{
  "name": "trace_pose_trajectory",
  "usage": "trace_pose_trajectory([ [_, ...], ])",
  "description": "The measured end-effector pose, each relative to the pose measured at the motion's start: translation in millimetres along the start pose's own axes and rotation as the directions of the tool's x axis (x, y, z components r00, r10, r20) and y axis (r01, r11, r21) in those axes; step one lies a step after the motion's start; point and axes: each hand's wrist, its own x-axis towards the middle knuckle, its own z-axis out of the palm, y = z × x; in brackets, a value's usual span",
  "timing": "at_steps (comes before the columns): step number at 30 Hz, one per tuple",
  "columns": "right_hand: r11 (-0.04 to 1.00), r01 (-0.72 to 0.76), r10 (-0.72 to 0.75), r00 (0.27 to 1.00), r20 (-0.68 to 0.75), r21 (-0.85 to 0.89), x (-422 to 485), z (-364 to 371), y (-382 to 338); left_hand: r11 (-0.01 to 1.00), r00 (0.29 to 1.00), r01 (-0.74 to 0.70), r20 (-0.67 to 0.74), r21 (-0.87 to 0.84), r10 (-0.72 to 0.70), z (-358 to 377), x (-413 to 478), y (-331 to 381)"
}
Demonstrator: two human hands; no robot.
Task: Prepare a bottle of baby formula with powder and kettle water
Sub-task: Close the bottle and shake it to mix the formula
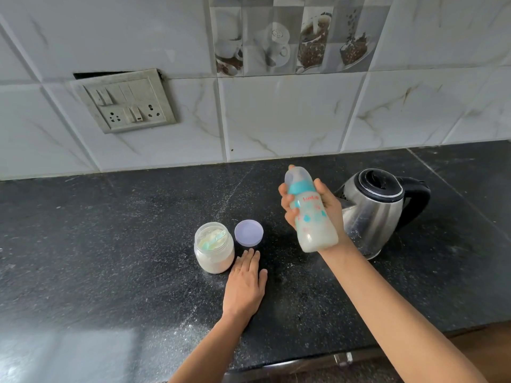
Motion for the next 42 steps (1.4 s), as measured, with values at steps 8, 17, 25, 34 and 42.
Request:
trace_pose_trajectory([
  [8,0.987,0.018,-0.017,1.0,-0.009,0.16,3.7,0.9,-3.6,1.0,1.0,0.002,0.007,-0.001,-0.002,-1.0,-0.5,0.4],
  [17,0.987,0.037,-0.031,0.999,-0.044,0.156,6.8,1.4,2.6,1.0,1.0,-0.009,0.021,0.007,0.009,-3.2,-0.9,0.3],
  [25,0.955,0.05,-0.039,0.998,-0.043,0.293,9.7,0.9,-1.1,1.0,0.999,-0.001,0.034,0.015,0.0,-2.0,-0.4,-0.7],
  [34,0.957,0.073,-0.043,0.993,-0.111,0.282,13.1,-7.3,5.0,1.0,0.999,0.004,0.046,0.014,-0.004,-2.7,-1.0,-0.1],
  [42,0.942,0.039,-0.028,0.999,-0.037,0.334,5.2,-1.8,8.8,1.0,0.999,0.014,0.051,0.018,-0.015,-0.5,0.3,-2.0],
])
